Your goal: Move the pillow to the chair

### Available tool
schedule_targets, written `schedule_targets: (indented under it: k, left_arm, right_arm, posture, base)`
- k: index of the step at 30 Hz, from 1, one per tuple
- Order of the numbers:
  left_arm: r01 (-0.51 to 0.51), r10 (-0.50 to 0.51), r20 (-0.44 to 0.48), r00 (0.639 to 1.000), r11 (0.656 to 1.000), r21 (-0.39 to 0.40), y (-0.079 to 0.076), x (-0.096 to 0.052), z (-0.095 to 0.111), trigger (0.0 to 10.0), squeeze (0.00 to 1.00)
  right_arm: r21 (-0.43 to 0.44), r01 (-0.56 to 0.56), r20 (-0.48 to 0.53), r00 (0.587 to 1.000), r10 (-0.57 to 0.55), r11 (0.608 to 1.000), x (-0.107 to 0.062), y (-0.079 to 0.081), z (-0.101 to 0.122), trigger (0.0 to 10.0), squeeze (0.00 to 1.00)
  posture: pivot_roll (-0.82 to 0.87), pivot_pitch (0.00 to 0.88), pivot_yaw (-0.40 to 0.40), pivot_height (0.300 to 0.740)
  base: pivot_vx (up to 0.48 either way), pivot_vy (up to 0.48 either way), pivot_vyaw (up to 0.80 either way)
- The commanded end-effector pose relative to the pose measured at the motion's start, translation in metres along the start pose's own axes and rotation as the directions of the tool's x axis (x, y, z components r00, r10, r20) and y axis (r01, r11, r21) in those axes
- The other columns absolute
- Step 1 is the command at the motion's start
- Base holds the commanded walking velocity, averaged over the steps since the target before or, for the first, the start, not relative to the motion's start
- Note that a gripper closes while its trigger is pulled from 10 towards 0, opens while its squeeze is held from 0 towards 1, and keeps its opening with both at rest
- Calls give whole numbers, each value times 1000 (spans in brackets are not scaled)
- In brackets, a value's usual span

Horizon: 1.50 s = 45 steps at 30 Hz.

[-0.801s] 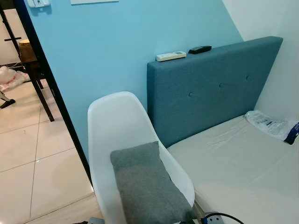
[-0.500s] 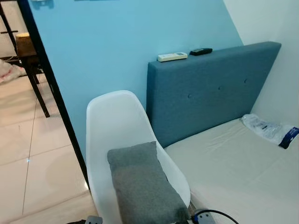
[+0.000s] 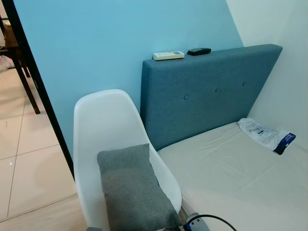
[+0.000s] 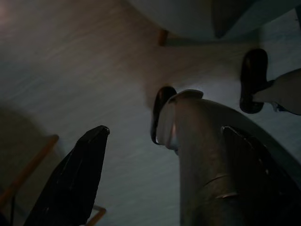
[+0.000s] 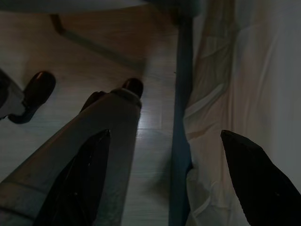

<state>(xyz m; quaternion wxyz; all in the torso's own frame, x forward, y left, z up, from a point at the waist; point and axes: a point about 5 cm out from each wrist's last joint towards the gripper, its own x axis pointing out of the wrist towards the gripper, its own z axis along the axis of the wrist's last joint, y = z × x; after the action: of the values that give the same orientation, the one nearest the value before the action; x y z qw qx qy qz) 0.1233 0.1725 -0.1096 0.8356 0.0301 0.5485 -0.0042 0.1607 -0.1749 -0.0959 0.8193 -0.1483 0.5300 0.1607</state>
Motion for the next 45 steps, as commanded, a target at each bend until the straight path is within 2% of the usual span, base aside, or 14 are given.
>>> schedule_targets:
  k: [1, 4, 11, 12, 24, 25, 30, 41, 43, 45]
  left_arm:
    - [2, -2, -36, 999, 1000, 16, 0, -1, -10, 10000, 0]
    - [18, -17, -36, 999, 999, 34, -1, -1, -10, 10000, 0]
    - [-7, 7, -22, 1000, 1000, 0, 2, -1, -6, 10000, 0]
    - [-14, 14, -20, 1000, 1000, -18, 4, -1, -6, 10000, 0]
    - [-14, 14, -32, 999, 1000, 21, 3, -1, -7, 10000, 0]
    - [-13, 14, -30, 999, 1000, 27, 4, -1, -6, 10000, 0]
    - [-12, 13, -23, 1000, 999, 33, 4, 0, -4, 10000, 0]
    - [-1, 2, -24, 1000, 999, 34, 0, 0, 0, 10000, 0]
    - [2, -1, -28, 1000, 999, 44, -1, 0, -1, 10000, 0]
    - [7, -4, -39, 999, 996, 88, -2, 0, -2, 10000, 0]
  right_arm:
    - [-3, -4, -13, 1000, 4, 1000, 0, 1, -3, 10000, 0]
    - [-9, -10, -15, 1000, 10, 1000, 0, 1, -4, 10000, 0]
    - [-39, -13, -19, 1000, 12, 999, -1, 0, -5, 10000, 0]
    - [-46, -12, -21, 1000, 11, 999, -1, -1, -5, 10000, 0]
    - [-55, -26, -39, 999, 24, 998, -1, 2, -13, 10000, 0]
    - [-24, -39, -35, 999, 38, 999, -1, 4, -14, 10000, 0]
    - [-41, -55, -33, 998, 54, 998, -1, 4, -14, 10000, 0]
    - [-17, -52, -42, 998, 51, 999, -2, 3, -18, 10000, 0]
    - [-13, -50, -44, 998, 49, 999, -2, 2, -19, 10000, 0]
    - [-4, -51, -50, 997, 51, 999, -2, 3, -20, 10000, 0]
  posture:
    - [128, 0, -91, 740]
    - [136, 0, -101, 740]
    - [137, 0, -103, 740]
    - [135, 0, -101, 740]
    - [114, 0, -83, 740]
    - [110, 0, -79, 740]
    - [105, 0, -76, 740]
    - [88, 0, -69, 740]
    - [85, 0, -67, 740]
    - [83, 0, -66, 740]
  base:
    - [0, 0, 0]
    - [0, -480, 0]
    - [0, -480, 0]
    - [0, 0, 0]
    - [0, 0, 0]
    - [0, 0, 488]
    - [0, 0, 779]
    - [0, 0, 769]
    - [0, 0, 769]
    - [0, 0, 769]
